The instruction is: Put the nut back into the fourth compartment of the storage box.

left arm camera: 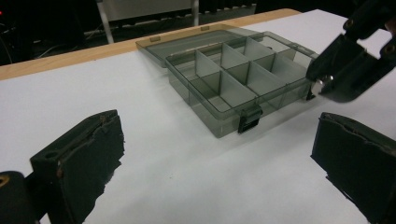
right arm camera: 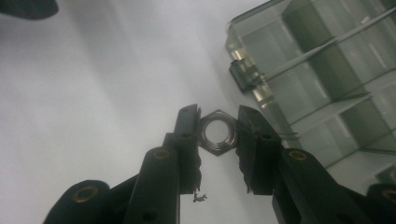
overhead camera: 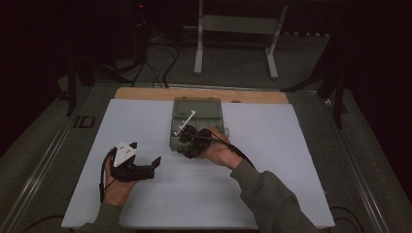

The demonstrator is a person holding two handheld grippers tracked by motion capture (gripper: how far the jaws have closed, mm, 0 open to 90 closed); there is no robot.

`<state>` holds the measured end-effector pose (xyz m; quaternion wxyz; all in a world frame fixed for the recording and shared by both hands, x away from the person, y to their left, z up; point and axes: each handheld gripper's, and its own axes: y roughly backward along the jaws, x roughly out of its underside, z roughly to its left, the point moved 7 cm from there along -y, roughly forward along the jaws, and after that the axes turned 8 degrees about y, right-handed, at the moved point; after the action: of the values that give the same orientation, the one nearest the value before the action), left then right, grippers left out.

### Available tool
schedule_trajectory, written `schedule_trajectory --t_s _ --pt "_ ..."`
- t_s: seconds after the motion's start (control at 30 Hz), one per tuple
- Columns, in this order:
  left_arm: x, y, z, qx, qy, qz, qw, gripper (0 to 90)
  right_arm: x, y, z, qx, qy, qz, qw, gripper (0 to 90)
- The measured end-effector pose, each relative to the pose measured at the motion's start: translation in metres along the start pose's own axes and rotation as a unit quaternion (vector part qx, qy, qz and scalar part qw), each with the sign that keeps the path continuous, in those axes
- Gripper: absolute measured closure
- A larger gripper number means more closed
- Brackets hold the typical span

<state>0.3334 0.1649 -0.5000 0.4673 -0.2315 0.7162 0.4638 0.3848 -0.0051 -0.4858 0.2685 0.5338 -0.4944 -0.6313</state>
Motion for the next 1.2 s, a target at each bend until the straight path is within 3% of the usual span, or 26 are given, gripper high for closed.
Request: schedule_trajectory --t_s 0.27,0.57,1.2 --pt "0.000 0.000 0.000 0.000 0.001 -0.001 1.0000 2.4 0.000 0.003 -0.013 0.015 -0.006 0.002 0.9999 70.4" --pt "-0.001 0.000 0.000 0.000 0.001 -0.002 1.0000 2.4 0.005 0.005 -0.028 0.029 -0.031 0.008 0.9991 70.4" --pt "0.000 0.000 0.000 0.000 0.001 -0.002 1.0000 2.4 0.001 0.023 -0.059 0.052 -0.074 -0.007 0.9959 70.4"
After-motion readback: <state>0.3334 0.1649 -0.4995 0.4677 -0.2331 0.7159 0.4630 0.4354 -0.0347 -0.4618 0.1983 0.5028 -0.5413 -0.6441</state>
